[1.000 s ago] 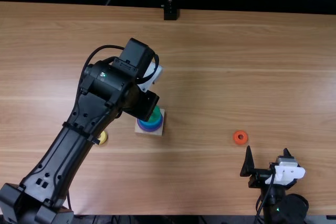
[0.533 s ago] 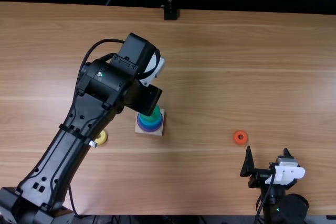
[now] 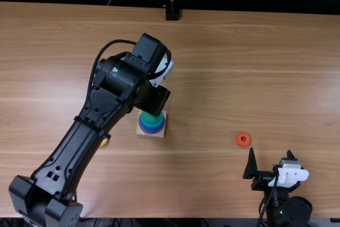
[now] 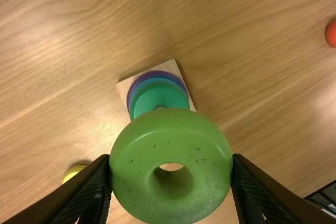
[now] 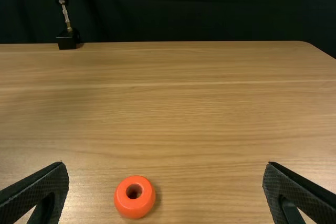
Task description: Build the Hanoi tower: stack the rings onto the peg from bottom to top in this color order: purple, dark blue, light blue, dark green, light green, yellow, orange.
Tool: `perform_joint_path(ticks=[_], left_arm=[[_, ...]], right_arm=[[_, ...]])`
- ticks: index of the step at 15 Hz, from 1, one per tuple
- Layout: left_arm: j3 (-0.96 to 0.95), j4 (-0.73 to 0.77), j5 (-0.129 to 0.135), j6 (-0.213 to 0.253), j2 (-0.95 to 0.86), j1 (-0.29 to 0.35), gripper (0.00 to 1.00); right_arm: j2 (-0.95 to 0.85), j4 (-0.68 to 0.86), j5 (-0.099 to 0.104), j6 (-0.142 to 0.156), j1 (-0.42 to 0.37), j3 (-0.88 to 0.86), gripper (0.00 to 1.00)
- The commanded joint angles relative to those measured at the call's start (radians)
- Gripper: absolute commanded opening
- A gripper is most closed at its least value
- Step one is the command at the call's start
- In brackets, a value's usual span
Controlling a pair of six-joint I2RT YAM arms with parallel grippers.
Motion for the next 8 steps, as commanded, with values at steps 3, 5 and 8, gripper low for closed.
perform_joint_path(ticks=[3, 5, 8], left_arm=[[0.047, -0.004, 0.004, -0.012, 0.021, -0.006, 0.0], [0.043, -0.013, 0.004, -0.012, 0.026, -0.004, 0.0], [0.038, -0.017, 0.004, -0.012, 0.026, -0.001, 0.0]], right_arm=[[-0.013, -0.072, 0.007, 0.003, -0.008, -0.068, 1.0], [-0.013, -0.072, 0.007, 0.003, -0.008, -0.068, 1.0], [-0.013, -0.072, 0.007, 0.003, -0.008, -0.068, 1.0]])
